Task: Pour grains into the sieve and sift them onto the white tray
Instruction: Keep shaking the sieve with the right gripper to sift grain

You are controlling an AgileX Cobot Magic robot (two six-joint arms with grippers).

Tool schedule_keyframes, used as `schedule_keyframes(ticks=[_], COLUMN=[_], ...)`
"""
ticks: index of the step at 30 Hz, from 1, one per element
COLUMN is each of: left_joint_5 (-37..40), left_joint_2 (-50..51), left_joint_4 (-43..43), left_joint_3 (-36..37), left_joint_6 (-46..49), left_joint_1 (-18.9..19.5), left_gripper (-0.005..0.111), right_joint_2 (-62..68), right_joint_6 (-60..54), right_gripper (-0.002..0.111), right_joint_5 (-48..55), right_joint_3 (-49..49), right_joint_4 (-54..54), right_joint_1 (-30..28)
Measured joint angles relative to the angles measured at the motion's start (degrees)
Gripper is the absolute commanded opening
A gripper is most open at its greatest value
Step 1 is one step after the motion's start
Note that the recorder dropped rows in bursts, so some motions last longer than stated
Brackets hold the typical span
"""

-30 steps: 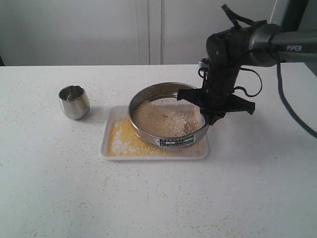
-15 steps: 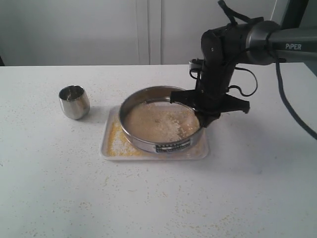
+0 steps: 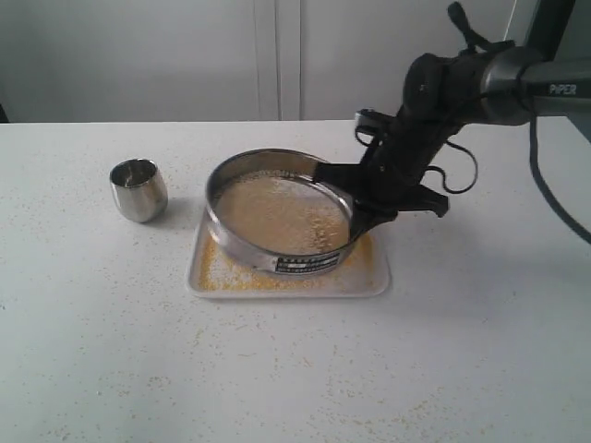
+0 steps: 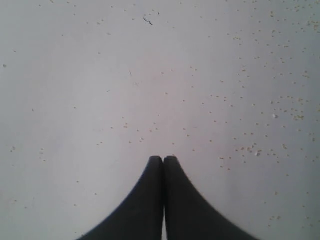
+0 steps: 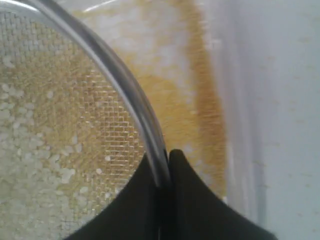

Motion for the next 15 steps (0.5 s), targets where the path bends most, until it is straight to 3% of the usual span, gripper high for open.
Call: schedule_keyframes(ticks=[5,10,15], left_joint_5=[0.0,0.0,0.0], left_joint_2=[0.0,0.0,0.0], left_joint_4=[0.0,0.0,0.0], left_joint_3=[0.0,0.0,0.0], left_joint_6=[0.0,0.0,0.0], left_joint_1=[0.0,0.0,0.0], left_gripper=[0.0,0.0,0.0], right_joint_2=[-0.1,-0.1,-0.1], right_joint_6=[10.8,9.6,18.2], right_gripper=[0.0,0.0,0.0], right_joint_5=[2.6,-0.6,1.5], right_joint_3=[0.0,0.0,0.0], right_joint_4=[-8.1,-9.3,-14.5], right_joint_1=[-2.2,3.3,0.3])
